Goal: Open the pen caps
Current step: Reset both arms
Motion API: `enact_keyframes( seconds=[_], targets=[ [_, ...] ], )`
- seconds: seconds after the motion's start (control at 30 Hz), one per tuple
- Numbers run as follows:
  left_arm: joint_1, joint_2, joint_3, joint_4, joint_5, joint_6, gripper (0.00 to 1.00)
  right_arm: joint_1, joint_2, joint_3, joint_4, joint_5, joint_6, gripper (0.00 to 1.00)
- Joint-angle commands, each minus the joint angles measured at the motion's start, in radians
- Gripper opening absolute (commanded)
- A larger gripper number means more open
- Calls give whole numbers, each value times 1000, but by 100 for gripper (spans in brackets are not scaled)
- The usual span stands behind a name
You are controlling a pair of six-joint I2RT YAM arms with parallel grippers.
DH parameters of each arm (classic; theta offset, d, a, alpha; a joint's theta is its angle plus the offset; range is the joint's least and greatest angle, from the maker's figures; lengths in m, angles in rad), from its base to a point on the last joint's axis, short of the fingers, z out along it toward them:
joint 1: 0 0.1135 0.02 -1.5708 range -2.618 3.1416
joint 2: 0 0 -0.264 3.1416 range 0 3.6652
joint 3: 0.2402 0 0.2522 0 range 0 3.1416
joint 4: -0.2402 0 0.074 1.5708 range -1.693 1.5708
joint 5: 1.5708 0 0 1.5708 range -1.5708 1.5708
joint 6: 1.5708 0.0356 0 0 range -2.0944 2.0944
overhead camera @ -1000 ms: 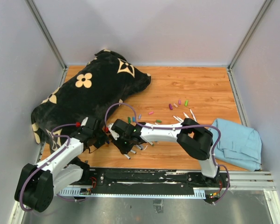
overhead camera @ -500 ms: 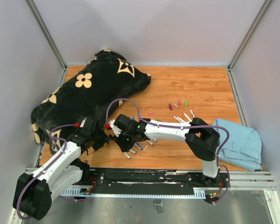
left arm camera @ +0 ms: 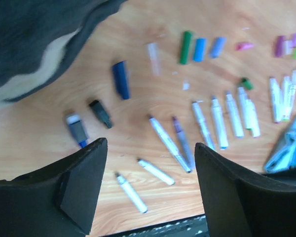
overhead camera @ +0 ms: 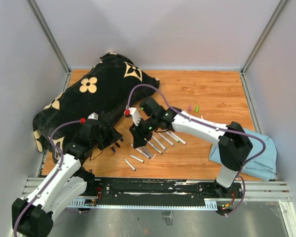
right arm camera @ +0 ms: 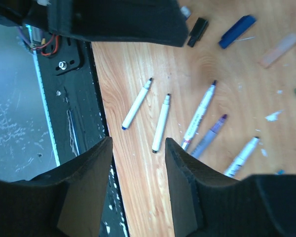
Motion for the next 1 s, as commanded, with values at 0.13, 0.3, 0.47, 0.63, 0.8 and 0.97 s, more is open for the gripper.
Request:
enact_keyframes(
  seconds=[0.13,0.3,0.47,0.63,0.8,0.97],
  targets=[
    [3,-159,-73,475,314,195,90,-280,-191,-46,-108,-320,-279,62],
    [3,-147,-130,782,434,163,98,-488,-341,-97,-127,-303,-372,82],
    [3,-78,-70,914,476,152,99,-655,-519,-154,-116,-169,-454,98],
    [3,-50,51,873,447,203,99,-846,-659,-168,-75,-72,-466,98],
    [2,-7,250,700,427,332,99,-1001,-704,-73,-91,-39,-394,98],
    [3,50,495,472,375,483,99,-1037,-688,88,-176,16,-323,98]
  ],
)
